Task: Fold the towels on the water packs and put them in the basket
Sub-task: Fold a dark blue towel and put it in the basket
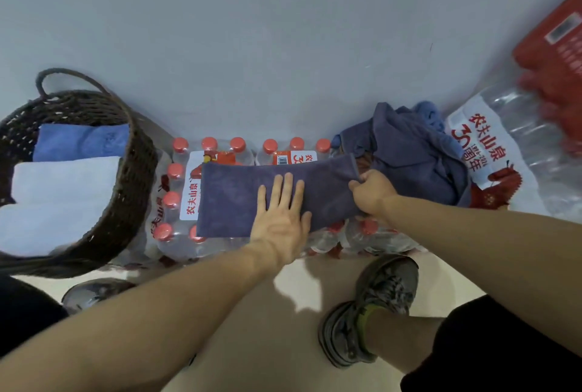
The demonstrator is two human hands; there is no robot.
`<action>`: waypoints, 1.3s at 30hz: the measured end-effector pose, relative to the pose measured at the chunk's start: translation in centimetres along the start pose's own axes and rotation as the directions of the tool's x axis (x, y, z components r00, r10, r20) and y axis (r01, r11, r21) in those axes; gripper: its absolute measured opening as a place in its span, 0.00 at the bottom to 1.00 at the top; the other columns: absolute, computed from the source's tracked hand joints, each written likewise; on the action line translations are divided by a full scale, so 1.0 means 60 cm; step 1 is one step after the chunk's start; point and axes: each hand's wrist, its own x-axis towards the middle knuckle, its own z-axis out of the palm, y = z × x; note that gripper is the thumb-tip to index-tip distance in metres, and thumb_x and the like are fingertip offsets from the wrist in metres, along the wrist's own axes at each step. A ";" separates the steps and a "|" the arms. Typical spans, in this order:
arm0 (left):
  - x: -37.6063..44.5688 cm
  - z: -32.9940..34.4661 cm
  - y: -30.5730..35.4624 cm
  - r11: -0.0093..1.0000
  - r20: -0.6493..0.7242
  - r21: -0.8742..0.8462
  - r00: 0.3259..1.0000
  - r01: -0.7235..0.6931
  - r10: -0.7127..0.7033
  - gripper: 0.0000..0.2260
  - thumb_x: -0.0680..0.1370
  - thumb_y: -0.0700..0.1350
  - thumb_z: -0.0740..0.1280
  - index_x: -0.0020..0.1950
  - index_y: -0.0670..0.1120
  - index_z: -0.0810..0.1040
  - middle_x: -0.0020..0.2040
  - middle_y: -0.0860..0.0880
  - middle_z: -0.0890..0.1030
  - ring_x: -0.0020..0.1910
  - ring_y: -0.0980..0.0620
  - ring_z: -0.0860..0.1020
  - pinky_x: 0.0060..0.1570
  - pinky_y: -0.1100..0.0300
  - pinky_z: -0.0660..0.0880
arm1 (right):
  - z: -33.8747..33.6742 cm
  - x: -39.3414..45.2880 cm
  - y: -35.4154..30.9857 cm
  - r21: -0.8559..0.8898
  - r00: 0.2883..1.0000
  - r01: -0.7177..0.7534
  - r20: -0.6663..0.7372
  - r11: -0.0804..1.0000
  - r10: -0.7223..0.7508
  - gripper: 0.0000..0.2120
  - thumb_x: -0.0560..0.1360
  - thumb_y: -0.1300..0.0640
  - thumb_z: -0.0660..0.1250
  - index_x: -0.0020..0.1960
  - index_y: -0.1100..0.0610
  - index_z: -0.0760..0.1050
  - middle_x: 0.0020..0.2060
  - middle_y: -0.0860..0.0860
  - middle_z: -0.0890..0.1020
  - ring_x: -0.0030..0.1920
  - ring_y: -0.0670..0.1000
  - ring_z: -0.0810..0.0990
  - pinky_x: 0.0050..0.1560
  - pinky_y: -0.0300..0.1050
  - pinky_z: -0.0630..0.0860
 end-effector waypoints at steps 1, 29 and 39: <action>0.000 0.009 0.005 1.000 -0.023 0.028 1.000 0.000 0.000 0.28 0.83 0.55 0.43 0.80 0.46 0.41 0.80 0.44 0.41 0.79 0.43 0.39 0.75 0.41 0.37 | -0.003 -0.001 0.005 -0.003 1.000 0.009 -0.024 1.000 -0.009 0.08 0.81 0.57 0.62 0.53 0.62 0.74 0.51 0.61 0.79 0.55 0.61 0.79 0.48 0.44 0.70; 0.001 -0.154 -0.159 0.121 0.390 -0.898 0.892 0.423 -0.229 0.15 0.72 0.45 0.76 0.52 0.37 0.77 0.43 0.37 0.80 0.38 0.44 0.81 0.39 0.51 0.83 | 0.067 -0.063 -0.191 0.350 0.842 0.111 0.464 0.930 -0.275 0.05 0.73 0.65 0.68 0.45 0.57 0.80 0.34 0.52 0.80 0.34 0.48 0.81 0.35 0.42 0.81; 0.010 -0.115 -0.215 0.569 0.215 -0.722 0.909 0.394 -0.356 0.05 0.76 0.39 0.70 0.47 0.39 0.75 0.39 0.38 0.84 0.36 0.40 0.84 0.39 0.44 0.82 | 0.091 -0.030 -0.162 -0.144 0.802 0.537 0.394 0.831 -0.449 0.18 0.69 0.63 0.75 0.57 0.53 0.79 0.41 0.45 0.78 0.44 0.47 0.78 0.48 0.39 0.76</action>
